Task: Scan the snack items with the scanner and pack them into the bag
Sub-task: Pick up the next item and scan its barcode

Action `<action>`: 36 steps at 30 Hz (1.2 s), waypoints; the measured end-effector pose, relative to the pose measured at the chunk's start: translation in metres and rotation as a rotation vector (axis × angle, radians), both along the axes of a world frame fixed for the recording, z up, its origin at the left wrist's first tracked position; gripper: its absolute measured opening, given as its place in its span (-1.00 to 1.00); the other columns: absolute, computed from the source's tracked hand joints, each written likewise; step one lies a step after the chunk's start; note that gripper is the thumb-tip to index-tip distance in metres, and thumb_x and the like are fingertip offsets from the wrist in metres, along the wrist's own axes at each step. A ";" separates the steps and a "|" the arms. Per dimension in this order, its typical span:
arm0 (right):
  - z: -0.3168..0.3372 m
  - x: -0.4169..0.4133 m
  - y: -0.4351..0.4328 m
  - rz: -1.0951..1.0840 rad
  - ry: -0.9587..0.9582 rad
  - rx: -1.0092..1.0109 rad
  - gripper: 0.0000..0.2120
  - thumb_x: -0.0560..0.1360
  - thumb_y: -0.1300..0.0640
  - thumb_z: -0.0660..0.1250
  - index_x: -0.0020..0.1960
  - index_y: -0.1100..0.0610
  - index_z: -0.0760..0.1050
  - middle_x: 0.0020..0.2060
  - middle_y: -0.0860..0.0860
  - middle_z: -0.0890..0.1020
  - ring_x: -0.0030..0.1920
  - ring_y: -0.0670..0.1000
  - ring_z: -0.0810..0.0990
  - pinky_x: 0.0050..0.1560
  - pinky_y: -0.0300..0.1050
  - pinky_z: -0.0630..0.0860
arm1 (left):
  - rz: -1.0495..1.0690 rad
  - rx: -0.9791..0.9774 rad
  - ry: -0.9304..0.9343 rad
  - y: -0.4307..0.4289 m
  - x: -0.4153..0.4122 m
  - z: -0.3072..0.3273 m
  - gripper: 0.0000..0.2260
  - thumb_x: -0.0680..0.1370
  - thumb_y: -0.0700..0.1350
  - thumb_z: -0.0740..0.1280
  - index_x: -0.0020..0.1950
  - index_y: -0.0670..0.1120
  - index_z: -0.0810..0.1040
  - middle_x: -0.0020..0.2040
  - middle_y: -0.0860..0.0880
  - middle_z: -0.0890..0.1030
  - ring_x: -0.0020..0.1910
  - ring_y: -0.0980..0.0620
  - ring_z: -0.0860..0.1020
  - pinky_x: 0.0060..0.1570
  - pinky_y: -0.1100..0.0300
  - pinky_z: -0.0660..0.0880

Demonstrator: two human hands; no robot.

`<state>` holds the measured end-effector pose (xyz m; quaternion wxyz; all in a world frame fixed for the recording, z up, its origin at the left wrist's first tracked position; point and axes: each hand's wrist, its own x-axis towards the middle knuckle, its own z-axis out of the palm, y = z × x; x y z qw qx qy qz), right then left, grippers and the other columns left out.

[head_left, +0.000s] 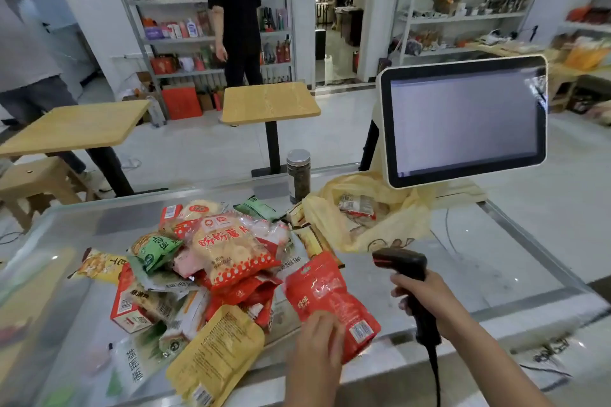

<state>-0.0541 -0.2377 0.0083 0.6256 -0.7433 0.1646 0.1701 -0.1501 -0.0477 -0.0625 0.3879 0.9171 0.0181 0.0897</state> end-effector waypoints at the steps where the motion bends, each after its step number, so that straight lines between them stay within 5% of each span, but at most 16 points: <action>1: 0.001 0.000 -0.005 0.014 0.006 0.029 -0.84 0.50 0.22 0.39 0.06 0.22 0.51 -0.30 0.21 0.62 -0.48 0.05 0.53 -0.46 -0.15 0.46 | -0.013 0.210 -0.057 0.003 0.000 -0.006 -0.68 0.62 0.19 -0.04 0.12 0.18 0.47 0.13 0.10 0.55 0.14 0.13 0.44 0.23 0.04 0.44; 3: 0.004 0.000 -0.014 0.065 0.030 0.073 -0.80 0.50 0.11 0.39 0.08 0.17 0.50 -0.29 0.21 0.62 -0.46 0.06 0.55 -0.44 -0.13 0.48 | 0.003 0.441 0.080 0.002 0.004 -0.011 -0.48 0.61 0.23 -0.21 0.42 0.13 0.32 0.45 0.02 0.33 0.38 0.02 0.26 0.43 0.02 0.01; 5: 0.010 0.002 -0.023 0.106 0.075 0.089 -0.71 0.48 -0.02 0.39 0.00 0.20 0.48 -0.32 0.19 0.59 -0.48 0.06 0.52 -0.46 -0.15 0.46 | -0.044 0.527 0.175 -0.005 0.010 -0.019 -0.47 0.61 0.23 -0.19 0.53 0.09 0.16 0.56 -0.02 0.05 0.49 -0.07 0.08 0.43 0.03 -0.21; 8: 0.020 0.009 -0.040 0.151 0.150 0.127 -0.50 0.39 -0.24 0.34 -0.07 0.22 0.45 -0.38 0.14 0.54 -0.51 0.03 0.46 -0.51 -0.17 0.42 | -0.051 0.500 0.129 -0.027 0.025 -0.023 -0.52 0.61 0.25 -0.11 0.53 0.21 -0.03 0.53 0.06 -0.28 0.52 0.01 -0.20 0.46 -0.02 -0.16; 10: 0.028 0.015 -0.053 0.197 0.182 0.138 -0.40 0.34 -0.33 0.30 -0.04 0.23 0.45 -0.39 0.13 0.54 -0.51 0.02 0.46 -0.52 -0.19 0.43 | 0.004 0.280 0.233 -0.048 0.038 -0.009 -0.42 0.55 0.32 0.01 0.46 0.34 -0.26 0.44 0.10 -0.51 0.48 0.00 -0.37 0.49 -0.10 -0.11; 11: 0.032 0.018 -0.060 0.219 0.193 0.140 -0.37 0.33 -0.35 0.29 -0.03 0.23 0.44 -0.39 0.13 0.54 -0.50 0.02 0.47 -0.52 -0.19 0.43 | 0.103 0.176 0.283 -0.058 0.044 -0.004 -0.31 0.50 0.35 0.10 0.46 0.32 -0.30 0.46 0.05 -0.47 0.50 -0.05 -0.32 0.48 -0.11 -0.08; 14: 0.038 0.025 -0.077 0.281 0.220 0.148 -0.34 0.32 -0.37 0.29 -0.01 0.24 0.44 -0.42 0.12 0.53 -0.50 0.02 0.48 -0.52 -0.18 0.45 | 0.511 -0.135 0.370 -0.082 0.060 0.000 0.01 0.35 0.27 0.43 0.53 0.06 -0.18 0.49 -0.12 0.10 0.47 -0.14 0.11 0.39 -0.09 0.19; 16: 0.039 0.028 -0.085 0.317 0.243 0.147 -0.34 0.34 -0.38 0.29 0.00 0.23 0.44 -0.44 0.10 0.50 -0.53 0.01 0.46 -0.54 -0.20 0.43 | 0.605 -0.407 0.404 -0.091 0.068 0.005 -0.09 0.29 0.06 0.56 0.45 -0.04 0.08 0.34 -0.09 0.41 0.29 -0.12 0.41 0.25 -0.06 0.41; 18: 0.039 0.028 -0.089 0.353 0.270 0.140 -0.34 0.36 -0.37 0.28 0.01 0.25 0.45 -0.47 0.08 0.46 -0.56 -0.01 0.42 -0.57 -0.22 0.39 | 0.622 -0.610 0.410 -0.090 0.069 0.014 -0.41 0.27 -0.16 0.58 0.18 -0.05 0.35 0.10 -0.05 0.57 0.00 -0.06 0.57 0.04 0.02 0.53; 21: 0.040 0.028 -0.089 0.417 0.311 0.129 -0.31 0.38 -0.39 0.27 0.01 0.28 0.49 -0.49 0.07 0.43 -0.60 -0.02 0.38 -0.60 -0.25 0.35 | 0.639 -0.749 0.387 -0.080 0.062 0.018 -0.59 0.30 -0.32 0.53 0.05 -0.08 0.48 -0.03 -0.06 0.62 -0.08 -0.05 0.60 -0.03 0.04 0.55; 29: 0.087 0.028 -0.064 0.559 0.337 0.163 -0.29 0.22 -0.41 0.31 -0.06 0.24 0.46 -0.52 0.04 0.42 -0.64 -0.06 0.35 -0.66 -0.29 0.33 | 0.620 -0.952 0.071 -0.037 0.058 0.010 -0.44 0.38 -0.31 0.48 0.29 -0.05 0.36 0.13 -0.05 0.60 0.09 -0.04 0.57 0.02 0.06 0.54; 33: 0.122 0.024 -0.057 0.621 0.281 0.138 -0.31 0.18 -0.42 0.31 -0.09 0.21 0.45 -0.53 0.03 0.40 -0.64 -0.06 0.33 -0.66 -0.30 0.30 | 0.593 -0.990 0.067 -0.022 0.072 0.010 -0.47 0.39 -0.34 0.47 0.26 -0.05 0.35 0.10 -0.02 0.57 0.01 0.04 0.57 -0.17 0.22 0.50; 36: 0.136 0.017 -0.057 0.657 0.249 0.102 -0.28 0.16 -0.42 0.32 -0.07 0.21 0.46 -0.52 0.02 0.40 -0.63 -0.06 0.32 -0.64 -0.29 0.30 | 0.582 -1.000 0.099 -0.012 0.082 0.008 -0.42 0.36 -0.34 0.50 0.25 -0.01 0.36 0.14 -0.04 0.57 0.05 -0.02 0.57 0.01 0.01 0.55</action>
